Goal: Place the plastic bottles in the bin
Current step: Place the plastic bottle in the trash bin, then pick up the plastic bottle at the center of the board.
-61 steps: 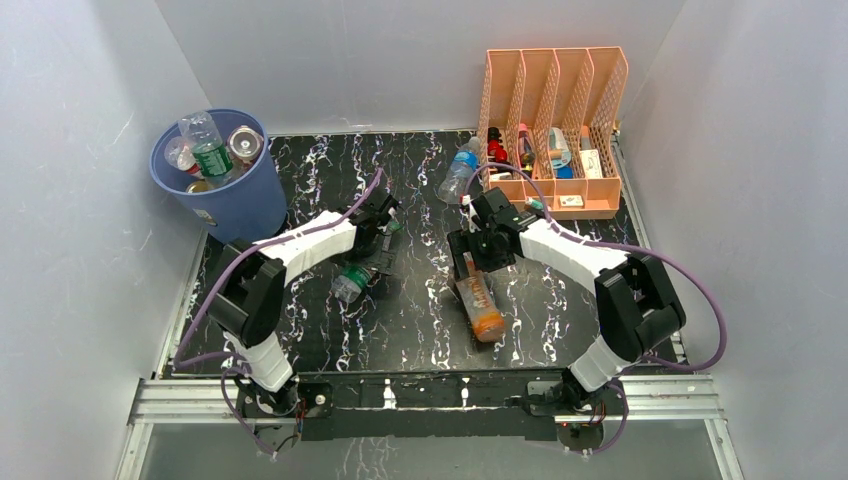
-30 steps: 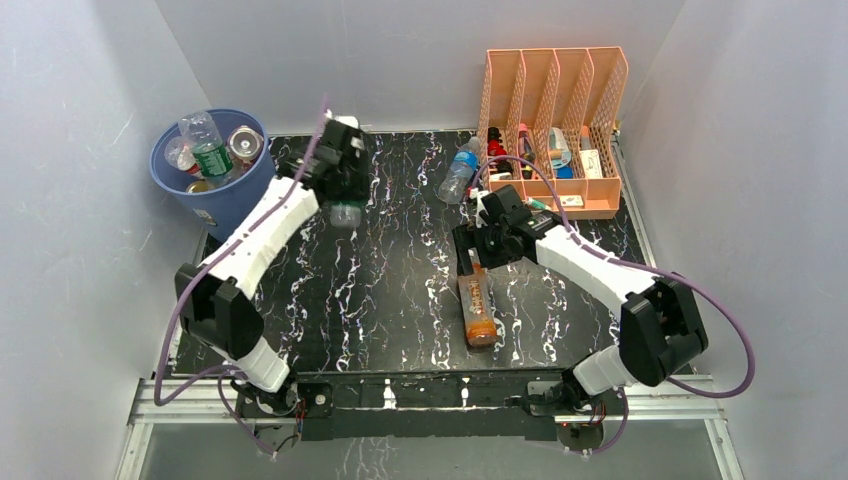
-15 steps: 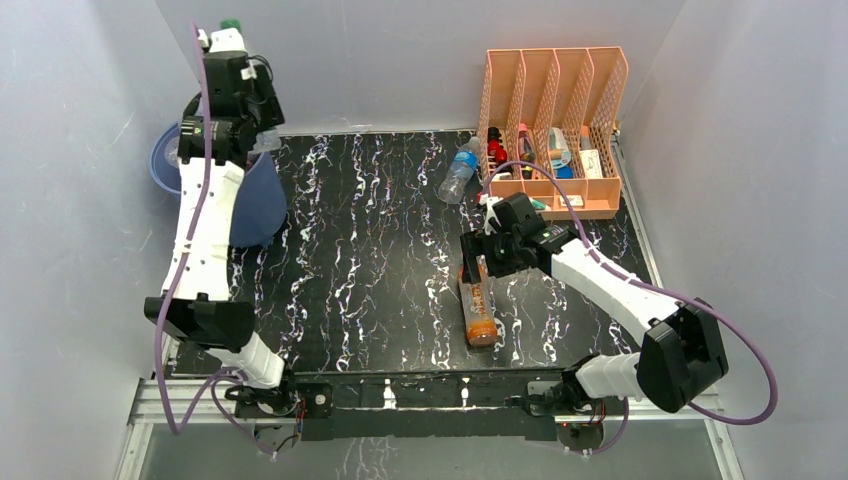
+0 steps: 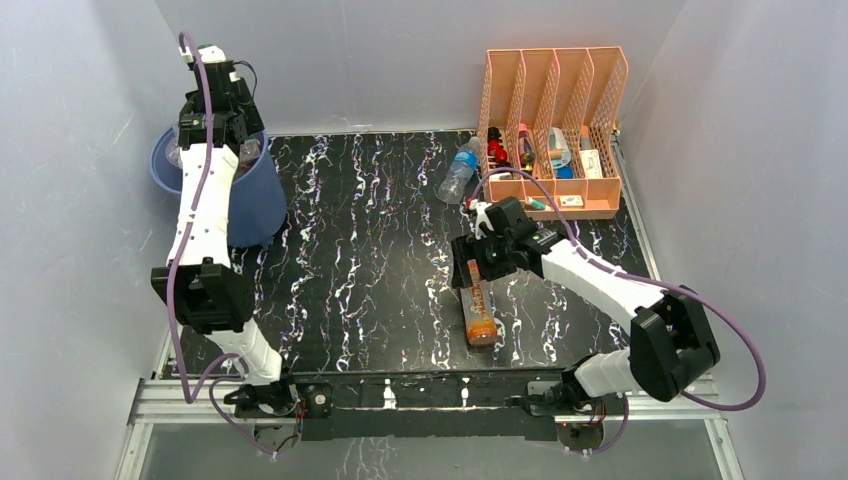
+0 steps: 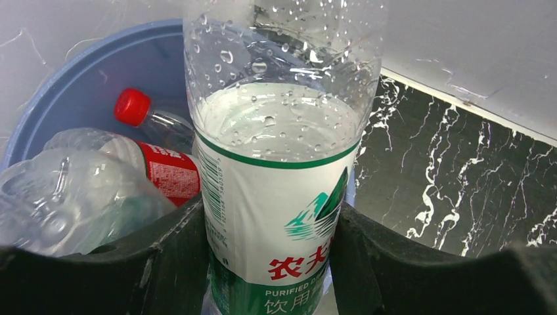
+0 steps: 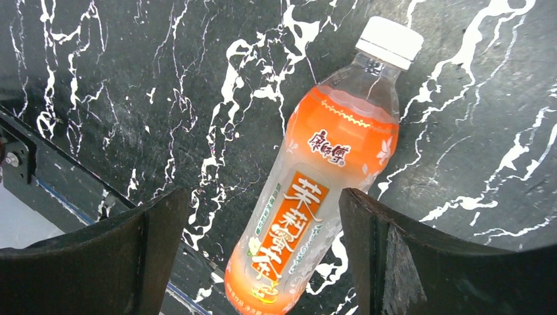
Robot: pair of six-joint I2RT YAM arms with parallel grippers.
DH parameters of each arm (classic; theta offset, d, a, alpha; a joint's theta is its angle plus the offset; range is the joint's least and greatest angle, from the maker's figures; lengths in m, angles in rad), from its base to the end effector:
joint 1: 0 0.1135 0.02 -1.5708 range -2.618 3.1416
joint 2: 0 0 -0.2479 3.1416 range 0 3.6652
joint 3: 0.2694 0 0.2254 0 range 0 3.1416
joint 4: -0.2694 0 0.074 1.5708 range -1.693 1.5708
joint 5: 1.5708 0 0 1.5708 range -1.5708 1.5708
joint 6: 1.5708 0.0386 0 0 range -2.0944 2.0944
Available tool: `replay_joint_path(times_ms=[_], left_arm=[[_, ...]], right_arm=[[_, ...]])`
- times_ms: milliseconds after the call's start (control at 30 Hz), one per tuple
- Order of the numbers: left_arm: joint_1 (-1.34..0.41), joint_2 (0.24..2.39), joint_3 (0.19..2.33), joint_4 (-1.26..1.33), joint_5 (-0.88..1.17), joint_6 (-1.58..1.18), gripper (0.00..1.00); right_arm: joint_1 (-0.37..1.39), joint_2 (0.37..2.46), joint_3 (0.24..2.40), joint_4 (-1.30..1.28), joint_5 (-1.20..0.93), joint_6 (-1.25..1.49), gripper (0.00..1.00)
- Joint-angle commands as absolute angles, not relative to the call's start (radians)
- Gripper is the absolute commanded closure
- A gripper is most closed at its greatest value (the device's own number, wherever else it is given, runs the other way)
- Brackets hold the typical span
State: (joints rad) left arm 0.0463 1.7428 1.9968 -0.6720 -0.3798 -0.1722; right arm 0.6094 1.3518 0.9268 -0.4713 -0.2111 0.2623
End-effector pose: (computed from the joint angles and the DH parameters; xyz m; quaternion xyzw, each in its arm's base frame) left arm 0.3570 0.0309 0.4258 -0.1920 0.8072 0.1243 0.5441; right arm 0.2074 0.1546 0.2333 -0.1964 0.9183 0.2290 0.2563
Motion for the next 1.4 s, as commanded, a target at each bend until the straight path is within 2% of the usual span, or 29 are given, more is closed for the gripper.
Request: replay_joint_path(times_ms=[0, 167, 400, 533, 633, 933, 1133, 1367], left_arm=[[0.07, 1.656, 1.925, -0.62, -0.423, -0.177, 0.48], [0.087, 1.554, 1.789, -0.549, -0.434, -0.177, 0.48], [0.149, 1.522, 1.656, -0.494, -0.418, -0.19, 0.45], [0.154, 1.536, 1.616, -0.485, -0.425, -0.207, 0.36], [0.155, 1.548, 1.621, -0.488, -0.417, -0.217, 0.24], [0.156, 1.549, 1.747, -0.576, -0.408, -0.235, 0.02], [0.155, 1.525, 1.873, -0.689, -0.326, -0.252, 0.02], [0.154, 1.47, 1.887, -0.791, -0.121, -0.278, 0.02]], right_arm=[[0.627, 1.382, 0.907, -0.402, -0.244, 0.264, 0.04], [0.654, 1.412, 0.919, -0.398, -0.244, 0.272, 0.04], [0.699, 1.419, 0.93, -0.396, -0.231, 0.301, 0.04], [0.721, 1.413, 0.949, -0.419, -0.208, 0.309, 0.04], [0.731, 1.401, 0.962, -0.434, -0.197, 0.314, 0.04], [0.736, 1.375, 1.015, -0.529, -0.124, 0.301, 0.03], [0.736, 1.361, 1.039, -0.611, -0.012, 0.298, 0.03], [0.737, 1.385, 0.985, -0.613, 0.034, 0.314, 0.02]])
